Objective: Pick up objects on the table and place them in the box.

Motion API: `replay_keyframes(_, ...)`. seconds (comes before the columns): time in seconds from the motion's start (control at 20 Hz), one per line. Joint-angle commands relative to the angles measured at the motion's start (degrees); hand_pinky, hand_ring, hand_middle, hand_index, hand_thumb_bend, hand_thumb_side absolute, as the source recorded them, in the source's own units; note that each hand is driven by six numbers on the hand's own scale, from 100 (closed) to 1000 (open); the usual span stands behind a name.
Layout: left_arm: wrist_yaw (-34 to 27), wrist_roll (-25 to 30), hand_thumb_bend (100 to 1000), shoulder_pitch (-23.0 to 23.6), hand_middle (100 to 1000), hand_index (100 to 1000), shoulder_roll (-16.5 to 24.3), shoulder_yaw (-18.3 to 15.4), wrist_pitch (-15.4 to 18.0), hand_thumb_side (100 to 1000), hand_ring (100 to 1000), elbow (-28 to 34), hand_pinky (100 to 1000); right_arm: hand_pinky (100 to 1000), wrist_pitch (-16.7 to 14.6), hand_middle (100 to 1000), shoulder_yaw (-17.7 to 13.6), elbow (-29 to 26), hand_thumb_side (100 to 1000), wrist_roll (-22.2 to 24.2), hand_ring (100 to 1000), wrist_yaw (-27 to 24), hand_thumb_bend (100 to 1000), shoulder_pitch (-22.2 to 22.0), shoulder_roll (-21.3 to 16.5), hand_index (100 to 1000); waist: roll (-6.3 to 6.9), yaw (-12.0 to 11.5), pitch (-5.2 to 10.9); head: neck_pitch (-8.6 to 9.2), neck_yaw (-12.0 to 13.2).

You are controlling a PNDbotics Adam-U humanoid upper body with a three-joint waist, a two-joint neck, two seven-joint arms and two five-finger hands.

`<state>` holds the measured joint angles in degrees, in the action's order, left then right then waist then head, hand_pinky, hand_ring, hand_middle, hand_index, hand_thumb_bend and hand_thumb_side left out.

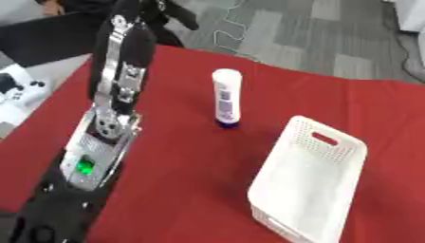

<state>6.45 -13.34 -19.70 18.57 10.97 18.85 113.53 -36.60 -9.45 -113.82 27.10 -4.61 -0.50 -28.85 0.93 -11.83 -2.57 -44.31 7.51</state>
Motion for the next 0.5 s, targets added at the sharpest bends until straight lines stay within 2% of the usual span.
replay_keyframes(0.05,-0.16,-0.06,381,-0.91,637,825,0.64,-0.64,-0.12,932,516,1.06,599,160,-12.95,396,-0.54,-0.77,1000,12.93,335,-0.24,100,0.42,-1.62,403,-0.02,-0.02,0.50,0.19,0.15)
replay_keyframes(0.5,-0.12,0.03,381,-0.88,643,823,0.63,-0.64,-0.17,935,526,1.06,600,161,-13.24,396,-0.47,-0.77,1000,12.79,335,-0.74,100,0.40,-1.74,400,-0.01,-0.05,0.55,0.19,0.14)
